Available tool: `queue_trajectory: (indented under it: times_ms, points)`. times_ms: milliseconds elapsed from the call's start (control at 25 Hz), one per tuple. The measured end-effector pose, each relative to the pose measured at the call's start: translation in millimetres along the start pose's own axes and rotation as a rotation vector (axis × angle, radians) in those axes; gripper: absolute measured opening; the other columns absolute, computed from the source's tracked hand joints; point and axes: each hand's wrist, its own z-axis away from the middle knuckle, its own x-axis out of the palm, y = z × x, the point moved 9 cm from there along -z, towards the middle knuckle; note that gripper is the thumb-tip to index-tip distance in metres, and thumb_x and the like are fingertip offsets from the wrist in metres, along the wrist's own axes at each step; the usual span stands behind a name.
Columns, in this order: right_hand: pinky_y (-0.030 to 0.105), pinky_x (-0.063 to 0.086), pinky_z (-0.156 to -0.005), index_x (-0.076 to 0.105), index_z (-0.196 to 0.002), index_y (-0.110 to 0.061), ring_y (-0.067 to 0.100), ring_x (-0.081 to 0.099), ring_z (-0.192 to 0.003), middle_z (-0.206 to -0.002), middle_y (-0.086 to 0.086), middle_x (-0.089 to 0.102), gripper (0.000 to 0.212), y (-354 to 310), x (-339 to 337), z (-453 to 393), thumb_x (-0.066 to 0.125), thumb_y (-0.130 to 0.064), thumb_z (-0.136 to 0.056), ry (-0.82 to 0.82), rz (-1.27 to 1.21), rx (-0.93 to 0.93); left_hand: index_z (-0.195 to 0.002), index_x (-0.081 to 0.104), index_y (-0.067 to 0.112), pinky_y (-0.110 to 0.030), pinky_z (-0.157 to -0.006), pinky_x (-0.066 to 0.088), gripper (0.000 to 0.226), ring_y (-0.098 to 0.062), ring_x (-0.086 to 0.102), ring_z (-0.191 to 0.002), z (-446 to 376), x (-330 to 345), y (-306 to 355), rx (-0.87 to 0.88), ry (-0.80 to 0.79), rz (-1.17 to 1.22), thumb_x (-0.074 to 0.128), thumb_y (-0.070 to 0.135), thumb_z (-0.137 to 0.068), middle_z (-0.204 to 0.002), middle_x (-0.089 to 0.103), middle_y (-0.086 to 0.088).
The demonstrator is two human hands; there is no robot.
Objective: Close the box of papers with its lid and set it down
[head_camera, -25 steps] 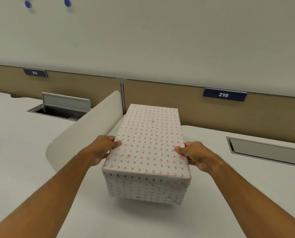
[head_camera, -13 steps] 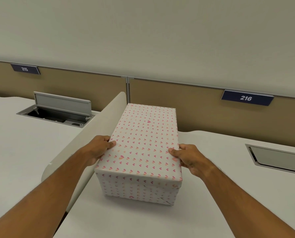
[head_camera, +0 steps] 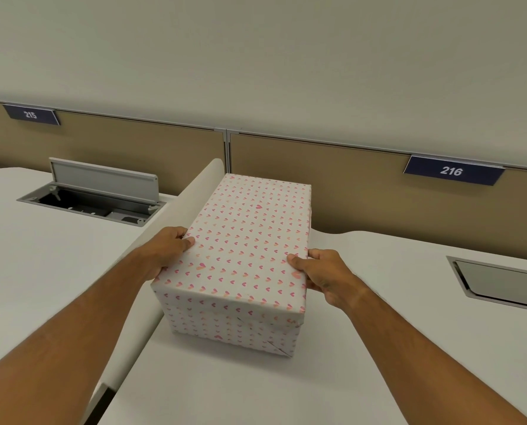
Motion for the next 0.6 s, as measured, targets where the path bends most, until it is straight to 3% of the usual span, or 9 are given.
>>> queue_trajectory:
  times_ms: [200,360,520,600]
  points:
    - [0.044,0.059,-0.087,0.060,-0.118,-0.009,0.026,0.072,-0.097,-0.117,0.007,0.072,0.040,-3,1,4,0.075,-0.025,-0.084,-0.003,0.012,-0.021,-0.141,0.045,0.018,-0.050,-0.094,0.050,0.045,-0.031,0.061,-0.100,0,-2,1,0.009,0.031,-0.080,0.047,0.032,-0.099,-0.129,0.059,-0.009]
    - [0.040,0.060,-0.085,0.054,-0.121,-0.013,0.024,0.071,-0.100,-0.123,0.006,0.068,0.044,-6,0,12,0.073,-0.031,-0.086,0.023,0.068,-0.093,-0.149,0.034,0.019,-0.049,-0.102,0.044,0.059,-0.035,0.053,-0.125,6,-1,9,0.082,0.122,-0.244,0.048,0.042,-0.096,-0.149,0.046,-0.009]
    - [0.027,0.051,-0.073,0.044,-0.130,-0.021,0.025,0.065,-0.112,-0.123,-0.005,0.060,0.060,-18,-8,30,0.068,-0.050,-0.083,0.122,0.299,-0.249,-0.154,0.020,0.020,-0.053,-0.113,0.029,0.087,-0.033,0.031,-0.144,30,12,37,0.314,0.245,-0.466,0.054,0.060,-0.085,-0.162,0.026,-0.007]
    - [0.037,0.050,-0.089,0.039,-0.140,-0.020,0.027,0.057,-0.124,-0.136,-0.001,0.055,0.076,-24,-15,39,0.066,-0.058,-0.080,0.192,0.491,-0.349,-0.155,0.011,0.021,-0.051,-0.117,0.020,0.096,-0.031,0.019,-0.149,52,30,57,0.470,0.324,-0.606,0.047,0.070,-0.081,-0.165,0.014,-0.007]
